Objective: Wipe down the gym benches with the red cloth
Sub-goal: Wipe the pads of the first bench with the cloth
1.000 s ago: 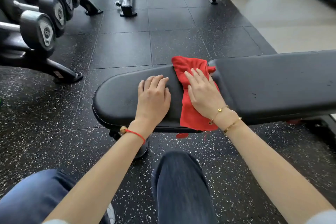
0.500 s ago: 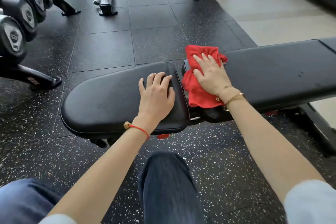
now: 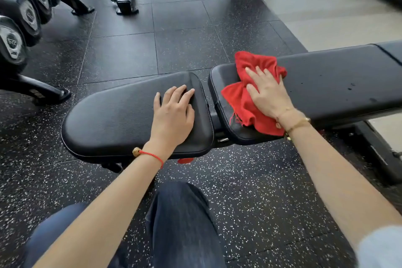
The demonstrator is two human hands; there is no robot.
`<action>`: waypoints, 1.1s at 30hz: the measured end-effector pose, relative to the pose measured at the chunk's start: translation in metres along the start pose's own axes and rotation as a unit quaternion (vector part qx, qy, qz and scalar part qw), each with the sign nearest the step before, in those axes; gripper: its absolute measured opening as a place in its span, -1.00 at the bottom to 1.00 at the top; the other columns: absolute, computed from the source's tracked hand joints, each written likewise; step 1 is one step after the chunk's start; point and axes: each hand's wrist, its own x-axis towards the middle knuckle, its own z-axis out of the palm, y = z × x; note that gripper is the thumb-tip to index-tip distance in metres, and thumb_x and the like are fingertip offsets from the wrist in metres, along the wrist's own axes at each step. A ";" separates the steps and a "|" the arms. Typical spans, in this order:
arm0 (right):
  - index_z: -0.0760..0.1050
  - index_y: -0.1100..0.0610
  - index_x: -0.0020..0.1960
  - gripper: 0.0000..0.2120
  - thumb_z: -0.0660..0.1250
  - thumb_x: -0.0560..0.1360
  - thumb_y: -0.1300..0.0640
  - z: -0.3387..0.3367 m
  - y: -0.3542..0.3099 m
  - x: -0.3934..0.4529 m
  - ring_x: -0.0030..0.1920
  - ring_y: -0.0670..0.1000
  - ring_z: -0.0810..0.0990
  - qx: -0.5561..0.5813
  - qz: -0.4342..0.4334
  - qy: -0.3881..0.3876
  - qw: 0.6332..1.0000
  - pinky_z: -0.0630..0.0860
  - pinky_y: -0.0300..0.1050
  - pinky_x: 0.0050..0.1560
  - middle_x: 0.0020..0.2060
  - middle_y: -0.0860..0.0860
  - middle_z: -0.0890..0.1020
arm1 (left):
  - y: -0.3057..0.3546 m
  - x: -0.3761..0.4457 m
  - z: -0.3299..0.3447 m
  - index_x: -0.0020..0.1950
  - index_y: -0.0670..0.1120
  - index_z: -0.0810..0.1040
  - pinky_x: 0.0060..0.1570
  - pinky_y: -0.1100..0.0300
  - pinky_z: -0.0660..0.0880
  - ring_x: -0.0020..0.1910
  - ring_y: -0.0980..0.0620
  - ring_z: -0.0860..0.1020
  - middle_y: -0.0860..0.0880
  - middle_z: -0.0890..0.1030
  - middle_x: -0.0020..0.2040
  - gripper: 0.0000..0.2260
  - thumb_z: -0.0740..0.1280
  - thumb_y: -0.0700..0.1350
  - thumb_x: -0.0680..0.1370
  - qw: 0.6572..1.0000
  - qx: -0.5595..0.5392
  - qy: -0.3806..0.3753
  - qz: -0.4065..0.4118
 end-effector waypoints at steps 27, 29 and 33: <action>0.10 -0.13 0.55 -0.50 0.08 0.63 -0.03 0.010 -0.054 -0.023 0.57 0.01 0.03 0.011 0.030 0.015 0.999 -0.18 0.12 0.54 0.56 -0.02 0.13 | -0.007 0.002 0.002 0.46 -0.02 0.39 0.47 -0.27 0.05 0.48 -0.08 0.25 -0.04 0.38 0.48 -0.58 0.14 -0.06 0.60 0.999 -0.028 -0.010 0.021; 0.13 -0.13 0.54 -0.51 0.11 0.63 -0.01 0.008 -0.049 -0.039 0.57 0.01 0.05 0.027 0.003 0.018 0.999 -0.14 0.13 0.55 0.56 -0.02 0.16 | -0.008 0.002 0.002 0.44 -0.01 0.42 0.47 -0.25 0.07 0.47 -0.07 0.27 -0.03 0.40 0.46 -0.59 0.15 -0.05 0.59 0.999 -0.034 -0.004 0.019; 0.15 -0.15 0.54 -0.51 0.13 0.63 0.01 0.002 -0.016 -0.058 0.57 -0.01 0.06 0.051 -0.015 0.016 0.998 -0.12 0.12 0.55 0.55 -0.04 0.17 | -0.009 0.003 0.003 0.42 0.02 0.44 0.44 -0.22 0.11 0.45 -0.05 0.30 0.00 0.42 0.44 -0.59 0.15 -0.03 0.58 0.999 -0.027 0.005 0.018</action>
